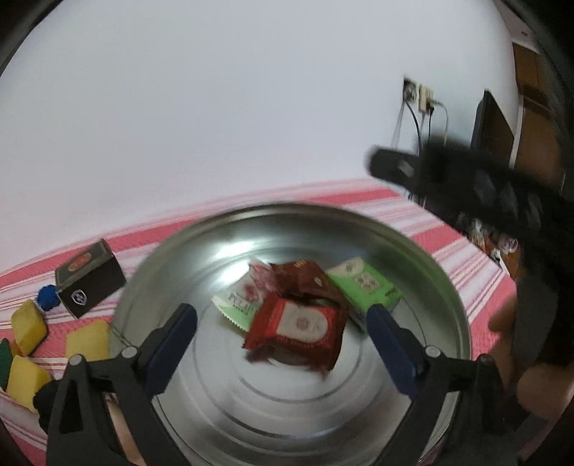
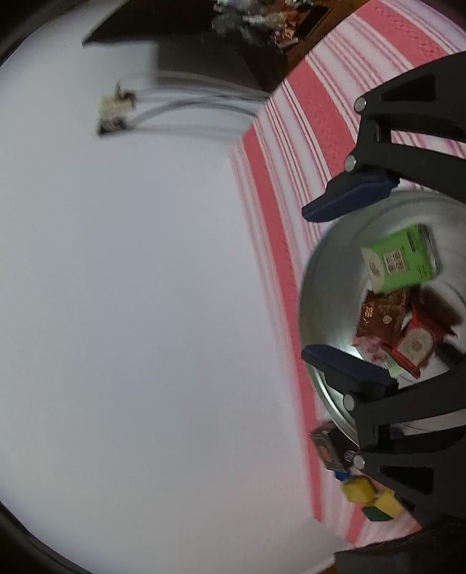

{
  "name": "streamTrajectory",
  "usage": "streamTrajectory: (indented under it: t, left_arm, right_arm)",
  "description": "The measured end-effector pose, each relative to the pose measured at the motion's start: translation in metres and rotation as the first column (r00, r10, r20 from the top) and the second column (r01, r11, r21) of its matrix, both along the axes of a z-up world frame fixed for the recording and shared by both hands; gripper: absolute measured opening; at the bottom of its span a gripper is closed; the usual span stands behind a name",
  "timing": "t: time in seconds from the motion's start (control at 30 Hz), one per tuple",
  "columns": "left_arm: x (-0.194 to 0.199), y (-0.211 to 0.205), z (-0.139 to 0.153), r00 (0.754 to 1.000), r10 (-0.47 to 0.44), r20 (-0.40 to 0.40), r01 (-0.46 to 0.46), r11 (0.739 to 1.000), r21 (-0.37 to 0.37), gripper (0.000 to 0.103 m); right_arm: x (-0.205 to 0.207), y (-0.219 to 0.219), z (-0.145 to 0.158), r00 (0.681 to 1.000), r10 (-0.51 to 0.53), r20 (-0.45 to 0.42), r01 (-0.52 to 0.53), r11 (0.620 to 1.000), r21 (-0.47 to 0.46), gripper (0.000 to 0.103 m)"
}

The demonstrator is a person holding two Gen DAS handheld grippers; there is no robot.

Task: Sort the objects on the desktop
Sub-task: 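Open both tools to drop the red packets into the bowl, then move both tools away from the bowl toward the sponges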

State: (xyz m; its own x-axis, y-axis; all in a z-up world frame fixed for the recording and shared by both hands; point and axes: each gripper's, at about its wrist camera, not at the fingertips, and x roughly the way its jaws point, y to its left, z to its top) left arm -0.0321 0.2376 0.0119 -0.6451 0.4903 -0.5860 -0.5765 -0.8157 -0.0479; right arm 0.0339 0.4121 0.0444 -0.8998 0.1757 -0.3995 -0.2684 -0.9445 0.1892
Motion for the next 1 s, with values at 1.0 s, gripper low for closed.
streamTrajectory:
  t: [1.0]
  left_arm:
    - [0.012, -0.081, -0.006, 0.896, 0.332, -0.296, -0.302, 0.942, 0.144, 0.102]
  right_arm:
    - [0.071, -0.043, -0.026, 0.962, -0.096, -0.255, 0.118, 0.990, 0.074, 0.102]
